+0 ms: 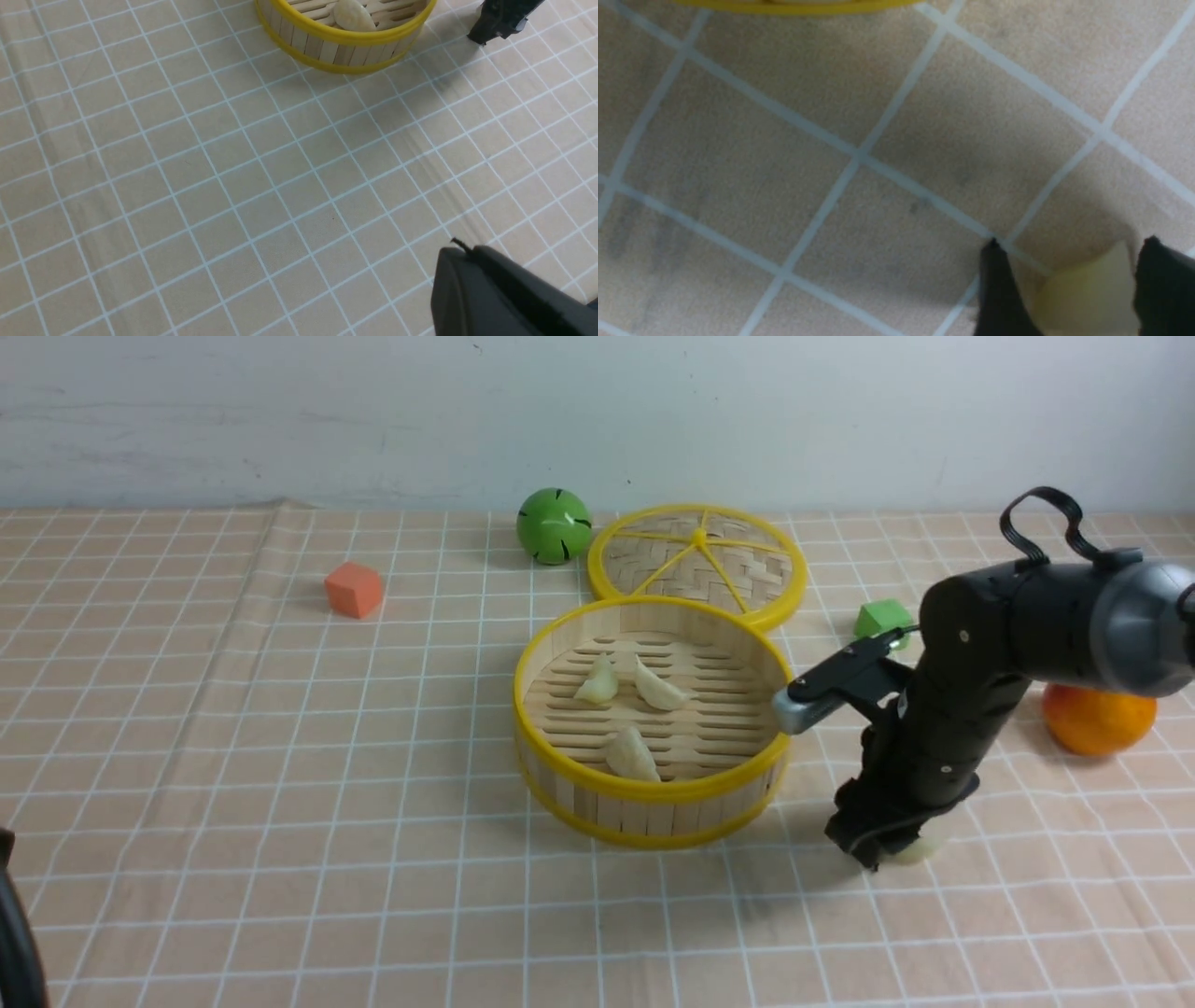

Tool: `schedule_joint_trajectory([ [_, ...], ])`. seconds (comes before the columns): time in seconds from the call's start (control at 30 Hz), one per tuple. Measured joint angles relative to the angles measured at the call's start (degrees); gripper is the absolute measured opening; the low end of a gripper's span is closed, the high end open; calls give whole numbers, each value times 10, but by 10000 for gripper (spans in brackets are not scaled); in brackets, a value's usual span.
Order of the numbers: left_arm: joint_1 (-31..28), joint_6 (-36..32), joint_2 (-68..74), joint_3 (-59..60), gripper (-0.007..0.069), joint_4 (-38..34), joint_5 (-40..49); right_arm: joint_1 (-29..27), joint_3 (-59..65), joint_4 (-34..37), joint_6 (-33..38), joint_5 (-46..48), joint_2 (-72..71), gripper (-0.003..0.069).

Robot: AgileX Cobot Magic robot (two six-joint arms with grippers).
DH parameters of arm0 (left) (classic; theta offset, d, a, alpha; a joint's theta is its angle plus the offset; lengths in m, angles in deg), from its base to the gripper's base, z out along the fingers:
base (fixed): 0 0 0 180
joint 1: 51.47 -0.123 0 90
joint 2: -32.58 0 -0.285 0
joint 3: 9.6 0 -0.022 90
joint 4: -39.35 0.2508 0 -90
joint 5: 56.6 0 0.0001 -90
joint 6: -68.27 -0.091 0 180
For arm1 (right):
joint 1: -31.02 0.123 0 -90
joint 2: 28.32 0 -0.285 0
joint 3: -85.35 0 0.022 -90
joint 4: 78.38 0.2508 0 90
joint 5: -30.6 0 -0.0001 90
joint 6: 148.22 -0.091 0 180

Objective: Put the dumplings into the steamer on the table with the brown tablecloth.
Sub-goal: 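Reach for and grasp a dumpling lying on the table beside the steamer, then place the dumpling in the bamboo steamer basket with the right gripper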

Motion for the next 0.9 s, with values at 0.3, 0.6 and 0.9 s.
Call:
schedule_joint_trajectory([
  [0.3, 0, -1, 0, 0, -4, 0, 1, 8, -84, -1, -16, 107, 2, 238],
  [0.6, 0, -15, 0, 0, 1, 22, 1, 93, -239, 46, -34, 57, 18, 238],
  [0.9, 0, -15, -5, 5, 3, 26, 11, 106, -262, 52, -95, -10, 117, 247],
])
